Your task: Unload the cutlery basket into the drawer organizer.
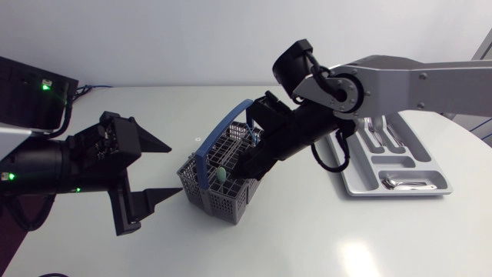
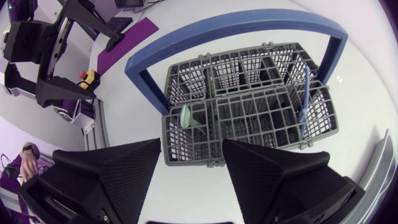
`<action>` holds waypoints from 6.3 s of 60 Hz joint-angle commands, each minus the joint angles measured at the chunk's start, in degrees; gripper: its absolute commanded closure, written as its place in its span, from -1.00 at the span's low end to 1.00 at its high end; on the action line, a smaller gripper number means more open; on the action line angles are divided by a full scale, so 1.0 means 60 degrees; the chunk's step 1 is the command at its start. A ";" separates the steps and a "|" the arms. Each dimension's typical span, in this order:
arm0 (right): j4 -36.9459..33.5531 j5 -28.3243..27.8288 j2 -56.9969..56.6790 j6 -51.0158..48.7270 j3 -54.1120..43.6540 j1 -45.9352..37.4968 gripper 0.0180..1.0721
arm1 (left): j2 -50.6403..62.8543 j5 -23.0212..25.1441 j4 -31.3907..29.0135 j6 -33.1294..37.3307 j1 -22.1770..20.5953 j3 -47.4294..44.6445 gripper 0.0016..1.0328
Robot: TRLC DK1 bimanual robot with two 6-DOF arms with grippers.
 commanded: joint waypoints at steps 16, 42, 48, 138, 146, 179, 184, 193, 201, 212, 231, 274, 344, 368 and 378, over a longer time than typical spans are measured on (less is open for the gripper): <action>0.0506 -0.0061 0.0563 0.0828 0.0389 0.0468 -0.16 | 0.0002 0.0630 0.1055 0.0106 0.0594 -0.1120 -0.76; 0.1004 -0.0017 0.0754 0.1121 0.0316 0.0732 0.30 | -0.0042 0.0864 0.1788 -0.0216 0.0916 -0.1632 -0.76; 0.1063 0.0042 0.0900 0.1106 0.0287 0.0776 0.32 | -0.0042 0.0879 0.1831 -0.0245 0.0916 -0.1676 -0.76; 0.0902 -0.0676 -0.0052 0.1165 0.0038 0.0380 0.89 | -0.0057 0.0923 0.2124 -0.0494 0.0843 -0.1867 -0.76; 0.0653 -0.0940 -0.0228 0.1165 0.0140 0.0278 0.89 | -0.0013 0.0923 0.2168 -0.0538 0.0813 -0.1867 -0.76; -0.0988 -0.1862 -0.1649 0.1150 0.0829 -0.0147 0.89 | 0.0485 0.0879 0.2461 -0.0699 0.0711 -0.1706 -0.76; -0.1164 -0.2024 -0.1868 0.1150 0.0917 -0.0293 0.89 | 0.0470 0.0864 0.2461 -0.0714 0.0711 -0.1691 -0.76; -0.1501 -0.2273 -0.2278 0.1135 0.0990 -0.0674 0.89 | 0.0470 0.0849 0.2461 -0.0729 0.0696 -0.1676 -0.76; -0.2160 -0.2287 -0.2747 0.0755 0.1063 -0.1597 0.89 | 0.0368 0.0849 0.2447 -0.0758 0.0696 -0.1735 -0.76; -0.3244 -0.1247 -0.3553 -0.0242 0.0756 -0.3164 0.89 | 0.0265 0.0849 0.2373 -0.0758 0.0696 -0.1735 -0.76; -0.3478 0.1682 -0.4124 -0.1619 -0.0577 -0.5406 0.89 | 0.0441 0.0864 0.2461 -0.0817 0.0564 -0.1691 -0.79; 0.0741 0.6180 -0.2000 -0.2746 -0.3361 -0.7559 0.88 | 0.0368 0.0849 0.2447 -0.0846 0.0564 -0.1750 -0.79; 0.1034 0.4583 -0.2044 -0.1677 -0.2335 -0.5171 -0.69 | 0.0587 0.0468 0.2710 -0.1813 -0.0036 -0.1413 -0.79; 0.1634 0.2063 0.1486 0.0183 0.0697 -0.4117 -0.69 | 0.1217 -0.0088 0.3575 -0.2399 -0.0066 -0.1501 -0.79; 0.1532 0.1404 0.2702 0.0828 0.1810 -0.3868 -0.69 | 0.1408 -0.0205 0.3868 -0.2428 -0.0051 -0.1647 -0.79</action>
